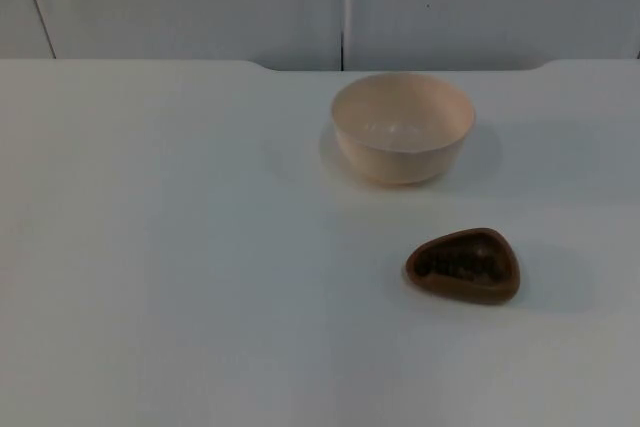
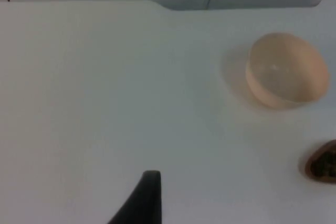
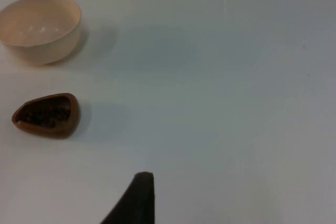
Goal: Pick up the bowl with the left hand and pour the coffee beans from the cup into the bowl with the right hand.
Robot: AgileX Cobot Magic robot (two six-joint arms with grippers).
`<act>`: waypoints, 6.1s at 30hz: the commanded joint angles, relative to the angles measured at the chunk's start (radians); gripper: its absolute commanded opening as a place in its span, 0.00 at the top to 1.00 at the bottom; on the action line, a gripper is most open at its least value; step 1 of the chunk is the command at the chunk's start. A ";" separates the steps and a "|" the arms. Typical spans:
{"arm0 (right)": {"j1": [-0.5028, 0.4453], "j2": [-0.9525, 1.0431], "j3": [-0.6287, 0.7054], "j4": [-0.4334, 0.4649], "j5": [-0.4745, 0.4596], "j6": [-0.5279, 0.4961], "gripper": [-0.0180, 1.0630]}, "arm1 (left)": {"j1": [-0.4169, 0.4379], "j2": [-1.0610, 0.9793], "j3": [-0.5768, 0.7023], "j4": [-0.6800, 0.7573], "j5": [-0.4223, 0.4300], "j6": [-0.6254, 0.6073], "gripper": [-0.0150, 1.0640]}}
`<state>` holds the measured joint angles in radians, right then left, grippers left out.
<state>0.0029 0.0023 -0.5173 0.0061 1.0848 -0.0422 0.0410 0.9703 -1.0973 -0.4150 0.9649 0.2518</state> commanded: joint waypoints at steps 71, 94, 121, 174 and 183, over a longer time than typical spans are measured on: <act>-0.006 -0.002 0.002 -0.006 -0.006 0.005 0.01 | -0.449 1.067 -0.905 0.084 0.177 -0.143 0.01; -0.006 -0.002 0.002 0.000 -0.006 0.007 0.01 | -0.449 1.378 -1.115 0.225 0.114 -0.420 0.01; -0.006 -0.002 0.002 0.000 -0.006 0.007 0.01 | -0.447 1.620 -1.232 0.279 0.073 -0.571 0.06; -0.006 -0.002 0.002 0.000 -0.006 0.007 0.01 | -0.438 1.612 -1.232 0.161 0.054 -0.546 0.99; -0.006 -0.002 0.002 0.000 -0.006 0.007 0.01 | -0.438 1.509 -1.232 0.190 0.113 -0.546 0.99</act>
<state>0.0029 0.0023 -0.5173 0.0061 1.0848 -0.0382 -0.3953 2.5212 -2.3218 -0.2323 1.0513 -0.2957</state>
